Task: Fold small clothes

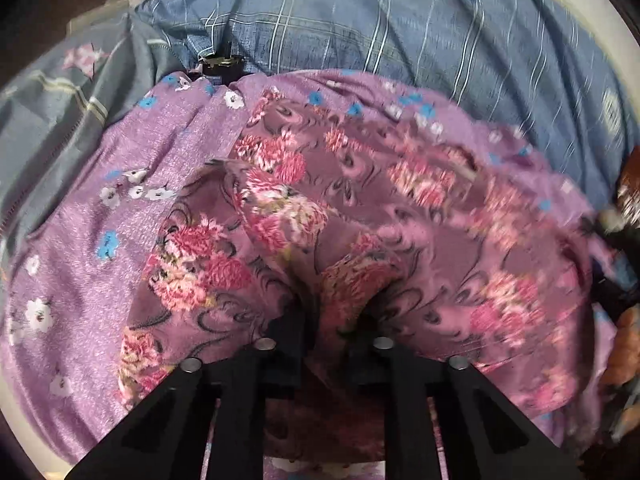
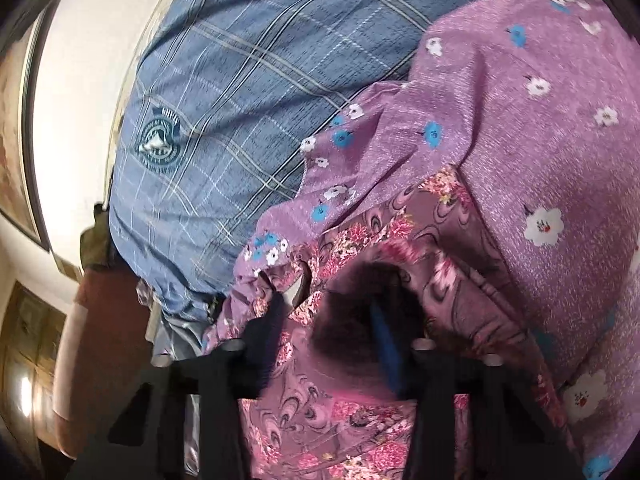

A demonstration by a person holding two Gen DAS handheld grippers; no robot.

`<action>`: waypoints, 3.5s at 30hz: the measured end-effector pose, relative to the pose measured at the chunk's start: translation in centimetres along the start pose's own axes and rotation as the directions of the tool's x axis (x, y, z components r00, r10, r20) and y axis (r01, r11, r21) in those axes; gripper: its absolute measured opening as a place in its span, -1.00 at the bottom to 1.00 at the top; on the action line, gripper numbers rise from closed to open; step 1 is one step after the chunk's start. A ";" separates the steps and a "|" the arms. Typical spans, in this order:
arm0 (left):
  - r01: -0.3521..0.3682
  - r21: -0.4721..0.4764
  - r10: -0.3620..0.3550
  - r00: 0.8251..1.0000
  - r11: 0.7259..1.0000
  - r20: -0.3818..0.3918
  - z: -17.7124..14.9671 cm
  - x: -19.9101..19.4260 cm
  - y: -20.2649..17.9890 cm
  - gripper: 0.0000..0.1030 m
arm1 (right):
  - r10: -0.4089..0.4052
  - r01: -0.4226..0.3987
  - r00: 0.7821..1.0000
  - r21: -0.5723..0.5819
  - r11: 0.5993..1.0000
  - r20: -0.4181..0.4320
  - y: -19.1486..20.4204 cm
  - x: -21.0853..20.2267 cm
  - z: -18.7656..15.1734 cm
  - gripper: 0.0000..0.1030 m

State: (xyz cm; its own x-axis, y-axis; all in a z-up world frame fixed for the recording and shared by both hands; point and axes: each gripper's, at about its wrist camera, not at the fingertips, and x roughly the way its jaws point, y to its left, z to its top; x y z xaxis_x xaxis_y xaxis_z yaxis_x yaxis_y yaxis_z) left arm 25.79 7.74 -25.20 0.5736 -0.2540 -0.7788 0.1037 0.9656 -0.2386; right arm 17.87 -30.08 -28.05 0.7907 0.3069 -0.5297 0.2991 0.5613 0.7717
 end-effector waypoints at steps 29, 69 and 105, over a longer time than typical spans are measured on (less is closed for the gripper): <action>0.164 -0.307 -0.074 0.955 0.937 0.286 6.6 4.5 5.2 0.07 | -0.113 0.113 0.994 -0.123 0.986 0.007 -0.1 -1.1 4.6 -0.12; 0.070 -0.174 -0.043 0.988 0.982 0.150 -0.8 -1.7 9.1 -0.89 | -0.083 -0.091 0.881 -0.338 0.937 -0.466 3.2 4.0 -2.6 -0.11; 0.175 0.045 -0.179 0.978 0.983 0.107 -1.1 -2.8 8.1 -0.83 | -0.203 -0.026 0.921 -0.574 0.819 -0.331 14.3 17.0 -9.8 -0.57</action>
State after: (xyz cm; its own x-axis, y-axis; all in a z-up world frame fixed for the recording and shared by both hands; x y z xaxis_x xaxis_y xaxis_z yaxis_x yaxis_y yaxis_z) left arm 24.12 16.19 -25.53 0.6295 -0.4155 -0.6565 0.2392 0.9076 -0.3451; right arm 30.31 -9.28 -29.46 0.4908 0.4234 -0.7614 -0.0823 0.8926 0.4433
